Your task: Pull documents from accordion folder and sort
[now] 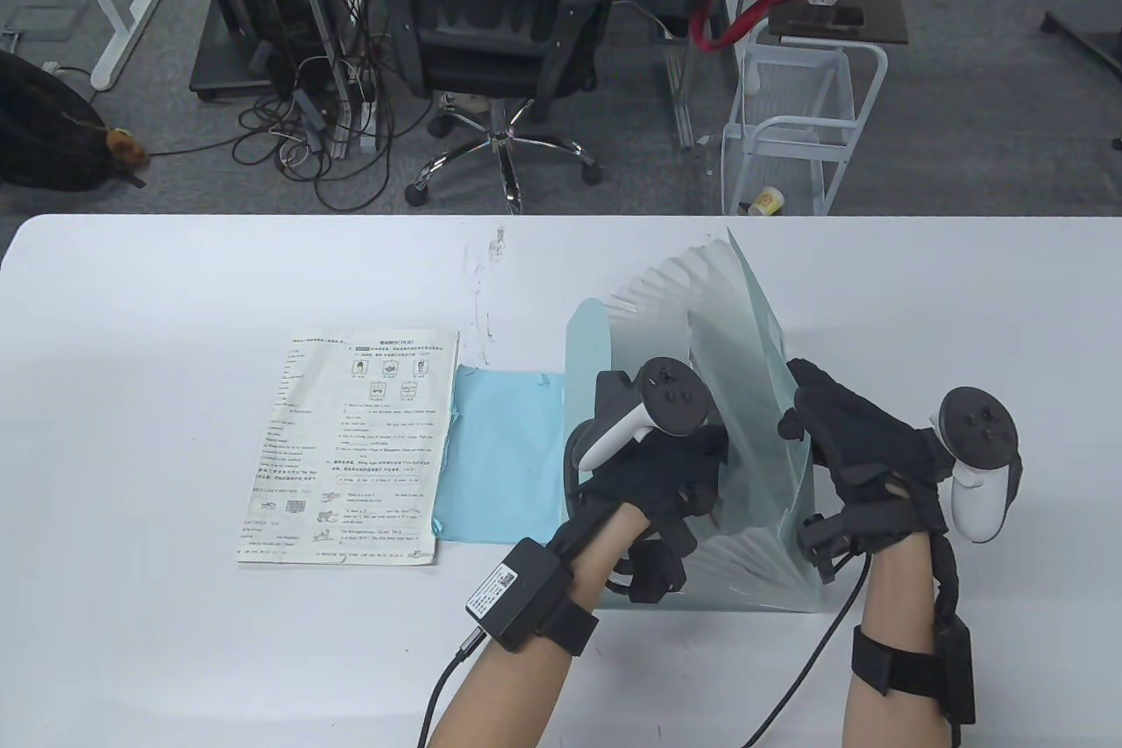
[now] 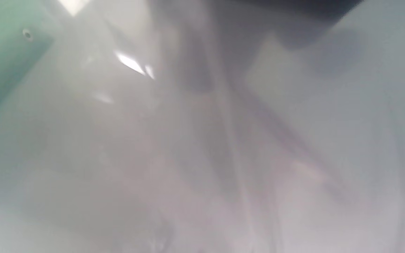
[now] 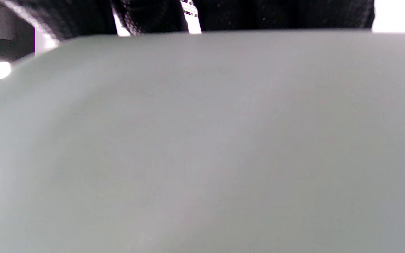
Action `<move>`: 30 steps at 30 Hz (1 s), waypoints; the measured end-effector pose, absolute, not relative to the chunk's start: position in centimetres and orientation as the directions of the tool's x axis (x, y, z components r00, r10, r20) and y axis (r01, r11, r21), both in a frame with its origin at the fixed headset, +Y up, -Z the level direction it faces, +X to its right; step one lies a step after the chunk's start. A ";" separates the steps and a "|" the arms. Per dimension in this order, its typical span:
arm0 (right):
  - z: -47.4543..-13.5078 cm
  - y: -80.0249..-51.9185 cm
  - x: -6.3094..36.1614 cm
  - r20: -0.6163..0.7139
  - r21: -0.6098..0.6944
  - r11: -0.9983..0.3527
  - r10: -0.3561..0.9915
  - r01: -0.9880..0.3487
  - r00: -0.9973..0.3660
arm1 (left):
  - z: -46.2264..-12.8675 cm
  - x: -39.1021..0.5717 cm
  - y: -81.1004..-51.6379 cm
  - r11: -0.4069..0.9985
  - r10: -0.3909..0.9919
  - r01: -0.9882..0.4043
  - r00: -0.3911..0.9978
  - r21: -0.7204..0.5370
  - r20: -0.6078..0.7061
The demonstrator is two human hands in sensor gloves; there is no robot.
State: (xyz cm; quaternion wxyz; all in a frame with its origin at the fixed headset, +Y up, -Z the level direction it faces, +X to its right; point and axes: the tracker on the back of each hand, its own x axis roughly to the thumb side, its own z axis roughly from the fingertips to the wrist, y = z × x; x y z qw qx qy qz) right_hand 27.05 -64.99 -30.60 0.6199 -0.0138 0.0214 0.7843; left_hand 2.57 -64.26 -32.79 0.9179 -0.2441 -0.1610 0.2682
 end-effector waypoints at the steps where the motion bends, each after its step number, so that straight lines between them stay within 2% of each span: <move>1: -30.6 -65.0 27.1 -0.048 0.017 -0.228 0.972 -0.973 -0.229 | -32.7 2.3 -63.8 0.745 0.575 -0.426 0.800 -0.514 0.171; 5: -30.6 -65.1 27.2 -0.049 0.022 -0.217 0.975 -0.976 -0.218 | -32.4 1.2 -62.2 0.761 0.573 -0.436 0.798 -0.480 0.184; 7: -30.6 -65.0 27.2 -0.050 0.022 -0.217 0.975 -0.976 -0.218 | -32.1 0.7 -61.3 0.738 0.592 -0.436 0.785 -0.515 0.184; 16: -30.6 -65.1 27.2 -0.052 0.025 -0.214 0.975 -0.976 -0.215 | -31.4 -1.0 -58.6 0.738 0.608 -0.411 0.749 -0.534 0.263; 18: -30.6 -65.1 27.2 -0.053 0.025 -0.214 0.975 -0.976 -0.215 | -31.4 -1.4 -58.4 0.757 0.606 -0.424 0.741 -0.497 0.290; 22: -30.6 -65.1 27.2 -0.053 0.026 -0.217 0.975 -0.976 -0.218 | -31.2 -1.9 -58.3 0.813 0.572 -0.468 0.750 -0.345 0.331; 30: -30.5 -65.1 27.2 -0.055 0.028 -0.210 0.976 -0.977 -0.211 | -30.6 -1.9 -58.3 0.869 0.494 -0.442 0.795 -0.222 0.352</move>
